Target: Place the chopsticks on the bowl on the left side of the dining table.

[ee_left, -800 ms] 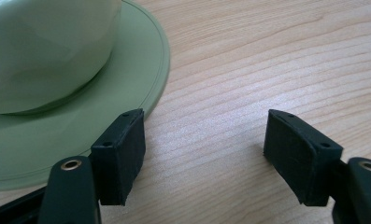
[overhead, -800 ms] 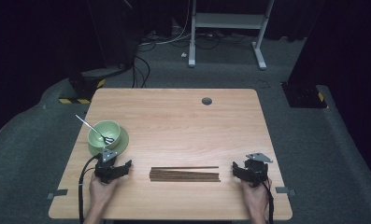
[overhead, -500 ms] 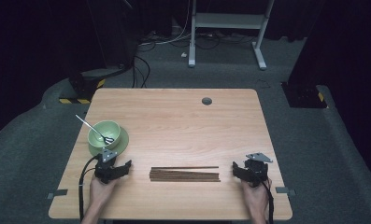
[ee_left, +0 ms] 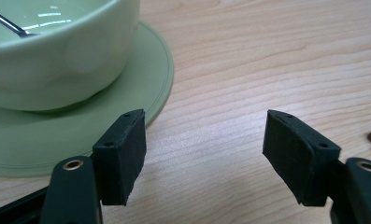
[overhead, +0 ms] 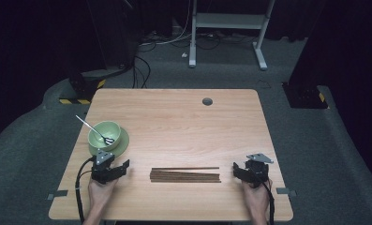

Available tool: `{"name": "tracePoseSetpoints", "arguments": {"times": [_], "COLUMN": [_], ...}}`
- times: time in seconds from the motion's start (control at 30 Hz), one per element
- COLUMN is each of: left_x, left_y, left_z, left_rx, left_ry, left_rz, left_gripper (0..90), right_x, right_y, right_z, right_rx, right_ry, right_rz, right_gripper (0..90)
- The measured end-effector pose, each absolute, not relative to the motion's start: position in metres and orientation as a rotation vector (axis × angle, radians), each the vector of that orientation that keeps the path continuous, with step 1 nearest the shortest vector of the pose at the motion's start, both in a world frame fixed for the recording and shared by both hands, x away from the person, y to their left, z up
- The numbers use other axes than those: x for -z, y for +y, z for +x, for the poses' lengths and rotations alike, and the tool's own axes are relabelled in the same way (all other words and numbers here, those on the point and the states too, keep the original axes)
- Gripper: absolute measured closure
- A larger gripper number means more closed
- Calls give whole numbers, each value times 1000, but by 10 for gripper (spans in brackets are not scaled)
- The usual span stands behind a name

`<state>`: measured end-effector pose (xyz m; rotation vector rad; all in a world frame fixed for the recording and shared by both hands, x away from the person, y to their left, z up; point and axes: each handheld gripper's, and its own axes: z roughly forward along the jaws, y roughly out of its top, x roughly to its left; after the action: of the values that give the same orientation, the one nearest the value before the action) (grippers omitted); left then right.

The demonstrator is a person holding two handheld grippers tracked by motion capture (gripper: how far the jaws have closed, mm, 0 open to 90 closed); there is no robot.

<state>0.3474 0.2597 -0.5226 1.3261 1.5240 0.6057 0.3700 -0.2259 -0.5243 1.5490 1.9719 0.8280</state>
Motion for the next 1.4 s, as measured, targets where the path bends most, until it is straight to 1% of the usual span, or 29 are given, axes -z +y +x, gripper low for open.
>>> {"name": "tracePoseSetpoints", "arguments": {"times": [0.13, 0.2, 0.27, 0.37, 0.53, 0.63, 0.73, 0.8, 1.07, 1.4], "left_x": [522, 522, 520, 519, 518, 518, 515, 513, 506, 506], "left_y": [259, 257, 255, 255, 253, 250, 244, 240, 223, 215], "left_z": [346, 344, 343, 342, 339, 339, 341, 342, 342, 344], "left_rx": [-577, -571, -557, -543, -484, -487, -473, -458, -425, -383], "left_ry": [1509, 1472, 1437, 1408, 1413, 1406, 1395, 1379, 1302, 1264], "left_rz": [1340, 1341, 1330, 1330, 1347, 1386, 1436, 1435, 1505, 1554], "left_gripper": [321, 361, 375, 373, 325, 324, 300, 298, 351, 394], "right_x": [524, 524, 524, 524, 524, 524, 524, 524, 524, 524], "right_y": [-226, -226, -226, -226, -226, -226, -226, -226, -225, -225], "right_z": [370, 370, 370, 370, 370, 370, 370, 370, 370, 370], "right_rx": [-828, -828, -828, -828, -829, -829, -829, -829, -827, -827], "right_ry": [1972, 1972, 1972, 1973, 1975, 1975, 1975, 1975, 1975, 1978], "right_rz": [1548, 1548, 1548, 1548, 1545, 1543, 1543, 1542, 1541, 1536], "right_gripper": [208, 208, 208, 209, 210, 210, 210, 210, 217, 218]}}
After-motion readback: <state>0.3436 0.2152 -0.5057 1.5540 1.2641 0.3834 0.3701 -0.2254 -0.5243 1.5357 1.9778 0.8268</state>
